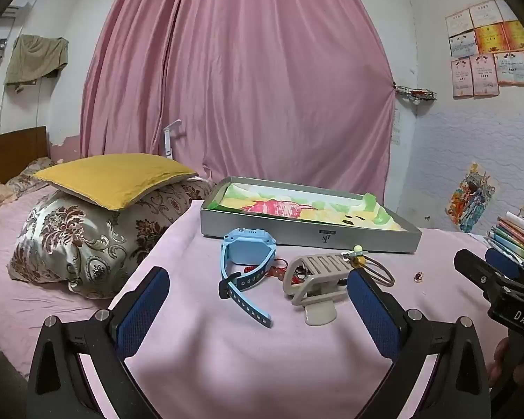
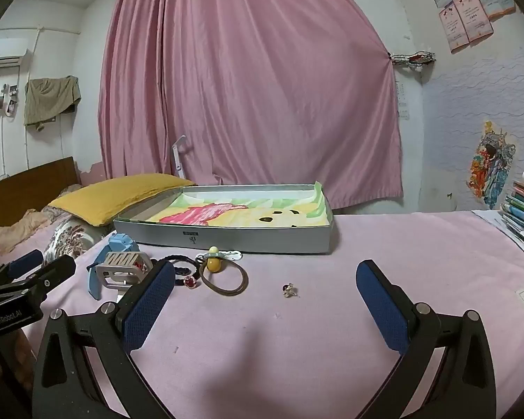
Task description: Organize jewelry
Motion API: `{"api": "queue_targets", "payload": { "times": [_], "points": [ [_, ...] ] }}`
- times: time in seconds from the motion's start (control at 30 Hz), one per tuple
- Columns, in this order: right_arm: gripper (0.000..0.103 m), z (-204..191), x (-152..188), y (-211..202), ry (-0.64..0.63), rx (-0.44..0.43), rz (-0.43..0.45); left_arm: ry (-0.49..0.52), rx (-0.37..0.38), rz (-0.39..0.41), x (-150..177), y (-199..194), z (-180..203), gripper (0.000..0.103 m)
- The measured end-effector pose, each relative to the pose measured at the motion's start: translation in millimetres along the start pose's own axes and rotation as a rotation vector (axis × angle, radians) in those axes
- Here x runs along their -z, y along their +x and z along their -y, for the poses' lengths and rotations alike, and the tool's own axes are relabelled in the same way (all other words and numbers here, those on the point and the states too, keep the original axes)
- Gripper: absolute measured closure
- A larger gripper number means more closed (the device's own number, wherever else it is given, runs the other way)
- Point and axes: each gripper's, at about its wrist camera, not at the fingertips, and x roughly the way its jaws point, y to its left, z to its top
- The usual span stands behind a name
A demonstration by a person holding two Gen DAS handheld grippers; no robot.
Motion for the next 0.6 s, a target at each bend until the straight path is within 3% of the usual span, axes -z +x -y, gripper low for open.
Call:
{"api": "queue_targets", "payload": {
  "times": [0.6],
  "points": [
    [0.001,-0.3,-0.4,1.7,-0.012,0.001,-0.019,0.011,-0.005,-0.006,-0.2,0.3,0.3,0.001]
  ]
}}
